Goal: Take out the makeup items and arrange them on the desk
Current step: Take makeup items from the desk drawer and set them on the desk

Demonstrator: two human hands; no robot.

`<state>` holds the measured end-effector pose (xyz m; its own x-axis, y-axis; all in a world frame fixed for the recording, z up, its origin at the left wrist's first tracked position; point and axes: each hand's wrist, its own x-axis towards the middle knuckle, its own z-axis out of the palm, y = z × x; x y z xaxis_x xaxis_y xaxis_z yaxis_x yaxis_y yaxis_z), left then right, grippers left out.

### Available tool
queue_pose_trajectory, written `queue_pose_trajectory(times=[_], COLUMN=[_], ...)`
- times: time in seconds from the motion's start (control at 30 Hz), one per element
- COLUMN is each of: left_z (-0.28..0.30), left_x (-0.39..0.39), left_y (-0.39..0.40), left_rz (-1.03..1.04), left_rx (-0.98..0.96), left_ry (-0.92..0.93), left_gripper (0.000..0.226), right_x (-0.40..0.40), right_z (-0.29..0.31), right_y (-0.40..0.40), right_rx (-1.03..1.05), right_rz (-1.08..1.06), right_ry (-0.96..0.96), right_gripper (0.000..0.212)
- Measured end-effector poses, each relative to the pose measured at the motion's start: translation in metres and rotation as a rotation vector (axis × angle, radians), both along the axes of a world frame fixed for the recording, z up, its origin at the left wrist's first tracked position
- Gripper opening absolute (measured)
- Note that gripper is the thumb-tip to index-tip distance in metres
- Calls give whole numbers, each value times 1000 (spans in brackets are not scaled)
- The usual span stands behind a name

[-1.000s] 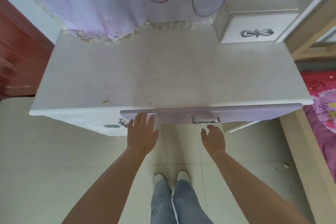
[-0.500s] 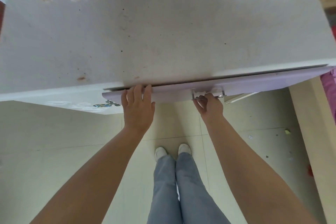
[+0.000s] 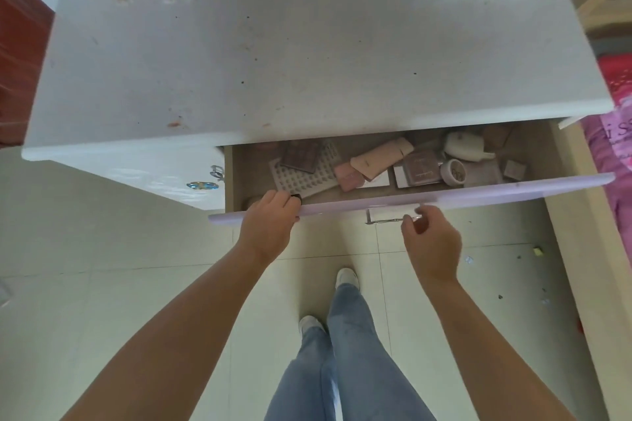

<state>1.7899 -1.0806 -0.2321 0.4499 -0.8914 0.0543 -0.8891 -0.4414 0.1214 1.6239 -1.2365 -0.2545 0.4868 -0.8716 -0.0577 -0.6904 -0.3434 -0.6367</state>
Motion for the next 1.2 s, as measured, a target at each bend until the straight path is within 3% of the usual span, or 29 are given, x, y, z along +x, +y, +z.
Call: queue_pose_trajectory(times=[0.07, 0.1, 0.23, 0.3, 0.5, 0.63, 0.8, 0.87, 0.93, 1.07, 1.2], left_z=[-3, -4, -8, -8, -4, -15, -26, -26, -28, -31, -34], left_x=[0, 0, -5, -6, -7, -12, -9, -6, -2, 13, 40], left_y=[0, 0, 3, 4, 5, 6, 7, 6, 7, 10, 4], left_rz=[-2, 2, -15, -7, -18, 4, 19, 43, 65, 331, 545], left_rx=[-3, 0, 13, 6, 87, 143, 100, 125, 160, 168, 325], left_ry=[-1, 2, 1, 13, 29, 24, 42, 92, 140, 454, 485], left_gripper=[36, 36, 36, 36, 40, 40, 41, 41, 34, 31, 27], right_x=[-2, 0, 12, 14, 15, 18, 20, 23, 25, 49, 99], right_z=[4, 4, 7, 6, 6, 5, -1, 0, -3, 3, -5], right_y=[-8, -14, -46, -54, -54, -47, -47, -47, -52, -55, -47], right_rx=[-374, -438, -366, -339, -357, -494, -507, -471, -346, -24, -200], right_rz=[202, 267, 588, 689, 690, 756, 757, 774, 801, 872, 1035], right_ry=[69, 155, 474, 546, 471, 489, 501, 611, 744, 622, 657], right_gripper=[27, 33, 24, 27, 21, 40, 41, 32, 36, 38, 39])
